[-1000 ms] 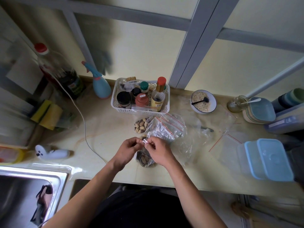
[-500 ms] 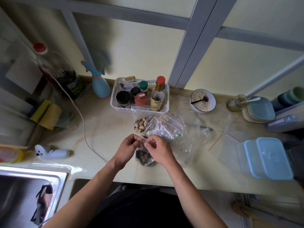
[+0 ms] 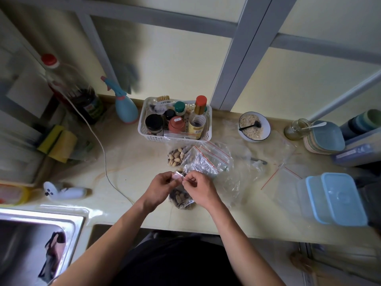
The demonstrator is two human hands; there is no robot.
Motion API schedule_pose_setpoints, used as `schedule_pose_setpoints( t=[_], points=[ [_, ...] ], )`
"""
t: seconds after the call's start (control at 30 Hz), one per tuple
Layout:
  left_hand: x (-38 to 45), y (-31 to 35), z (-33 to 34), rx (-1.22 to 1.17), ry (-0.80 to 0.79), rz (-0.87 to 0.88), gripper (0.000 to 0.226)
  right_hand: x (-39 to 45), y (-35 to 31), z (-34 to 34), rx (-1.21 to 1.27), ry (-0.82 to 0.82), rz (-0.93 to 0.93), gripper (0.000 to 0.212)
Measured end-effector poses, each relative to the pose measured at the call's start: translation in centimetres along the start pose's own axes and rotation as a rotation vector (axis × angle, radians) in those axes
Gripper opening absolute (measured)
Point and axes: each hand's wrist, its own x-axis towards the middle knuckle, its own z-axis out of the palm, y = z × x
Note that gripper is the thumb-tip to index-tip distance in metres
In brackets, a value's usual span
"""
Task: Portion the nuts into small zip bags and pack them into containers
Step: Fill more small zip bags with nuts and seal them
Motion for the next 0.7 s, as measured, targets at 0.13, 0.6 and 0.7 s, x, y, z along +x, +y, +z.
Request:
schedule_pose_setpoints(
  t=[0.13,0.6,0.7],
  points=[
    [-0.1,0.0,0.4,0.037,0.037,0.003,0.015,0.0,-0.1,0.2,-0.065,0.006,-0.016,0.013],
    [0.1,-0.8,0.5,0.048,0.114,0.037,0.013,0.2,-0.2,0.0,-0.081,0.046,-0.03,0.01],
    [0.1,-0.6,0.5,0.032,0.15,0.047,0.013,0.2,0.0,-0.3,-0.077,0.029,-0.031,0.009]
  ],
)
